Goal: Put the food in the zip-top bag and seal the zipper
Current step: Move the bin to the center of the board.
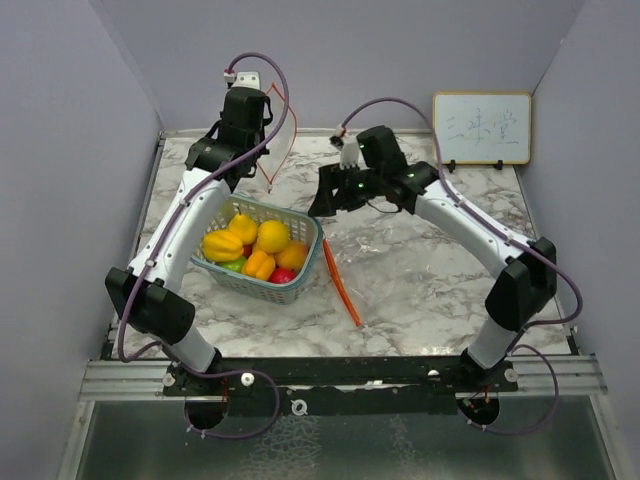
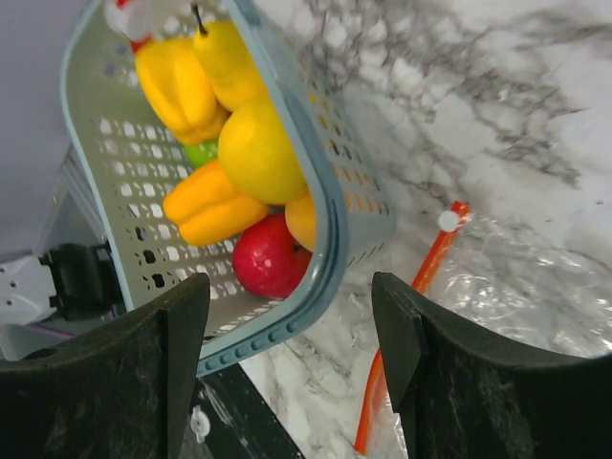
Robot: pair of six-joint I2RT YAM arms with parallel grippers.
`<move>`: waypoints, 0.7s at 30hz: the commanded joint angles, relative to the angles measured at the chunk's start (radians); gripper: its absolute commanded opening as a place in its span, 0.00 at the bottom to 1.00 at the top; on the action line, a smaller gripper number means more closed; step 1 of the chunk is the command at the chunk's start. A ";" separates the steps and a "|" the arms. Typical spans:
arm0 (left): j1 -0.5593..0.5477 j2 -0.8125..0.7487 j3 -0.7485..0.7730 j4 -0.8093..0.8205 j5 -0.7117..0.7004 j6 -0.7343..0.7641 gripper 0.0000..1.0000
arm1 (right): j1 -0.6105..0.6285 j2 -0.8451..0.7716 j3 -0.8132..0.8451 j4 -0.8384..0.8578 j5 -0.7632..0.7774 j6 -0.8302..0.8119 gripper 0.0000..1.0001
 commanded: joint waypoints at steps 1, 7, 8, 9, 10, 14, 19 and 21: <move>0.020 -0.099 -0.036 0.008 -0.079 0.013 0.00 | 0.095 0.085 0.077 -0.083 -0.002 -0.046 0.69; 0.030 -0.180 -0.057 0.010 -0.142 0.044 0.00 | 0.107 0.165 0.088 -0.112 0.030 -0.053 0.68; 0.031 -0.195 -0.061 0.012 -0.145 0.048 0.00 | 0.112 0.180 0.101 -0.124 0.058 -0.066 0.67; 0.031 -0.209 -0.064 0.014 -0.146 0.051 0.00 | 0.118 0.195 0.116 -0.141 0.089 -0.081 0.67; 0.032 -0.220 -0.067 0.015 -0.148 0.053 0.00 | 0.123 0.213 0.134 -0.159 0.123 -0.094 0.67; 0.033 -0.263 -0.089 0.020 -0.143 0.053 0.00 | 0.136 0.274 0.210 -0.222 0.274 -0.154 0.66; 0.032 -0.320 -0.119 0.025 -0.144 0.039 0.00 | 0.138 0.324 0.256 -0.202 0.285 -0.261 0.66; 0.033 -0.346 -0.135 0.046 -0.151 0.032 0.00 | 0.141 0.334 0.253 -0.175 0.256 -0.280 0.62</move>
